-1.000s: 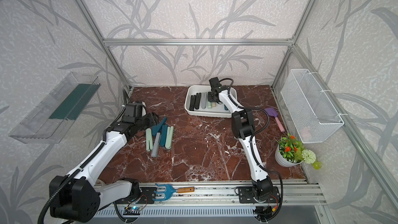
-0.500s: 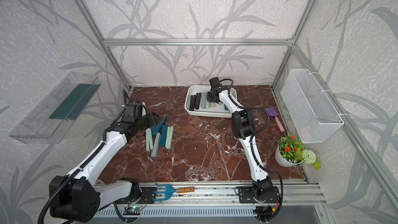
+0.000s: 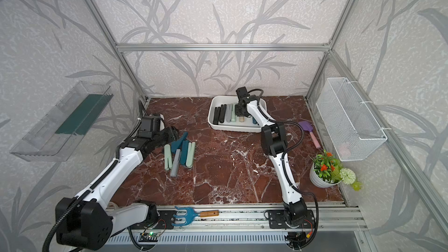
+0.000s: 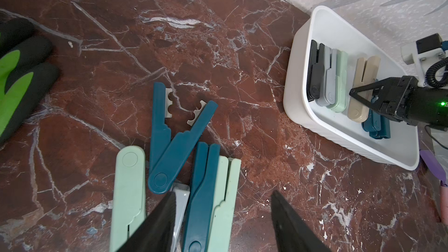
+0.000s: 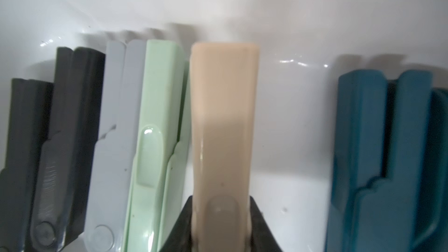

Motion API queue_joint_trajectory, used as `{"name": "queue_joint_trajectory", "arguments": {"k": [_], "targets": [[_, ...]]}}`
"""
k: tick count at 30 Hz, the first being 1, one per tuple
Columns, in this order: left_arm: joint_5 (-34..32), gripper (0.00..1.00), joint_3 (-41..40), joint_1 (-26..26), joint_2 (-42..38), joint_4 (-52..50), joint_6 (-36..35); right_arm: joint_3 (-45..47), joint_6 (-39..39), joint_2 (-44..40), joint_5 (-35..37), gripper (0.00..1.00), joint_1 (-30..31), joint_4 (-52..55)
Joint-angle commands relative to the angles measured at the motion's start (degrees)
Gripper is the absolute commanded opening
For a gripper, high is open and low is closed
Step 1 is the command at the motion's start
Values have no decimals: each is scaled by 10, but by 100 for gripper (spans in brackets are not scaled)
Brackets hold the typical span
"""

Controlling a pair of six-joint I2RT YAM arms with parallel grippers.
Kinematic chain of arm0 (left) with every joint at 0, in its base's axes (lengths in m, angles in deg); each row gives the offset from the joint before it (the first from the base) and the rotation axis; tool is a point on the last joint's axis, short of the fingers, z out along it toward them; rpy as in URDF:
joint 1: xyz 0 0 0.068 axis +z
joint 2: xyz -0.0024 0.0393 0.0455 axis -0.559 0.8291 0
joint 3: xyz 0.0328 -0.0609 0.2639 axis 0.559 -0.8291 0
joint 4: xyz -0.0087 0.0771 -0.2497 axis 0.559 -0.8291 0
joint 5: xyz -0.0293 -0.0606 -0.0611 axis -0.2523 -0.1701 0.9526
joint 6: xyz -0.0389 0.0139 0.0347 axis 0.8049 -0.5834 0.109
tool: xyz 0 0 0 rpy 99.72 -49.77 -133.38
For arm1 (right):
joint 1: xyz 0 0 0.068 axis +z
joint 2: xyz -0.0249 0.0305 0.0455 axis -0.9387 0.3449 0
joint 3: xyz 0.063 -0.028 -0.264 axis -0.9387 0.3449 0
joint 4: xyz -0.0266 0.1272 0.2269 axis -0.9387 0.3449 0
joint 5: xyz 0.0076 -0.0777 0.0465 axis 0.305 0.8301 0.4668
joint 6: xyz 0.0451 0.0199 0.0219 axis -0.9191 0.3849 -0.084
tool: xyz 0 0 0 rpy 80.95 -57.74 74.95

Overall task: Put the pruning pliers into the storage box
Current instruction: Place the pruning pliers in the storage box.

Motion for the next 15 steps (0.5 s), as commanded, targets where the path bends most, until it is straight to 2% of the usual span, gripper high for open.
{"name": "queue_joint_trajectory", "arguments": {"k": [1, 6, 15], "targets": [[-3, 63, 18, -2, 3, -8, -6, -49, -4, 19, -4, 23, -3, 8], [-2, 62, 20, -2, 6, -10, -6, -88, -19, 55, -5, 25, -3, 21], [-6, 63, 15, -2, 5, -9, -5, -43, -42, 43, -5, 26, 0, -7]]}}
